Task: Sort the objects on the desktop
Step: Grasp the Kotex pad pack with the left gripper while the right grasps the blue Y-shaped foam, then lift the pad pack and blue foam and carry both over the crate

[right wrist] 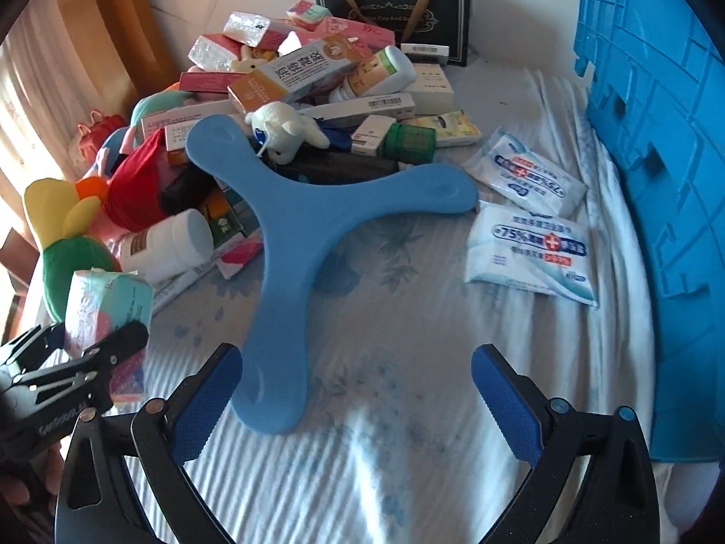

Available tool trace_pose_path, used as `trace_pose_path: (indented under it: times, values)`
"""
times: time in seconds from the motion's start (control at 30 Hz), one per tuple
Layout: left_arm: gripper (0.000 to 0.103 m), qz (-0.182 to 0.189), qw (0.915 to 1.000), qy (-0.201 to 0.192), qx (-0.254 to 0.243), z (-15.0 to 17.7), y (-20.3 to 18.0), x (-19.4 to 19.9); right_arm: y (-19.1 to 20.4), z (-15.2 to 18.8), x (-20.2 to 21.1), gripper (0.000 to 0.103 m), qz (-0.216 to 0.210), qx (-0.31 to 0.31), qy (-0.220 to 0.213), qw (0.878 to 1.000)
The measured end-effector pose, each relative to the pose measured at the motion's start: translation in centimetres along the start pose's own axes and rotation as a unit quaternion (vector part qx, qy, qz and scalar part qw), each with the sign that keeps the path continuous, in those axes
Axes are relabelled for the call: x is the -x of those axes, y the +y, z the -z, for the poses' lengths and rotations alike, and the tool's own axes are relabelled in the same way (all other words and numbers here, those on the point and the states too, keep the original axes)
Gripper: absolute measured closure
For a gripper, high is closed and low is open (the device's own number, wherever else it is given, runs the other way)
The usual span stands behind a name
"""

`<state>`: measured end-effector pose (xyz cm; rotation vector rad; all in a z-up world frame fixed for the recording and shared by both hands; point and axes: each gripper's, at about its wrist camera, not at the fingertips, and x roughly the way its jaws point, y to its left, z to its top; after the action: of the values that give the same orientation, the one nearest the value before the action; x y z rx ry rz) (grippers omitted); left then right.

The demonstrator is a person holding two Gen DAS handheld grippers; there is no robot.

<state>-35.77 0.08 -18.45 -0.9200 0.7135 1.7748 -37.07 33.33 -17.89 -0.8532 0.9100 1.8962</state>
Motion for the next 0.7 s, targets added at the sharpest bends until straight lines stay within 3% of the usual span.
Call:
trace_pose_path:
  times: [0.03, 0.07, 0.1, 0.43, 0.47, 0.5, 0.7]
  values:
    - [0.035, 0.000, 1.0000, -0.007, -0.001, -0.3, 0.2, 0.4, 0.5, -0.5, -0.3, 0.013, 0.002, 0.000, -0.001, 1.000]
    - [0.035, 0.000, 0.9999, -0.012, -0.002, -0.6, 0.3, 0.5, 1.1, -1.1, -0.7, 0.026, 0.001, 0.001, -0.001, 1.000]
    - [0.035, -0.001, 0.9998, -0.017, -0.002, -0.9, 0.6, 0.5, 1.5, -1.6, -1.3, 0.031, 0.001, 0.001, 0.001, 1.000]
    - [0.035, 0.009, 0.9996, -0.024, -0.009, -3.8, 1.8, -1.5, 3.5, -3.6, -7.4, 0.031, 0.029, -0.030, 0.036, 0.998]
    - [0.035, 0.011, 0.9996, -0.025, -0.011, -3.9, 1.7, -1.6, 3.6, -3.7, -7.7, 0.041, 0.035, -0.026, 0.034, 0.998]
    - [0.035, 0.014, 0.9995, -0.024, -0.014, -3.9, 1.7, -1.6, 3.7, -3.8, -7.9, 0.065, 0.041, -0.023, 0.030, 0.998]
    - [0.035, 0.032, 0.9985, -0.034, -0.028, -3.7, 1.1, -0.4, 4.6, -3.7, -4.5, 0.065, 0.065, 0.006, -0.022, 0.998]
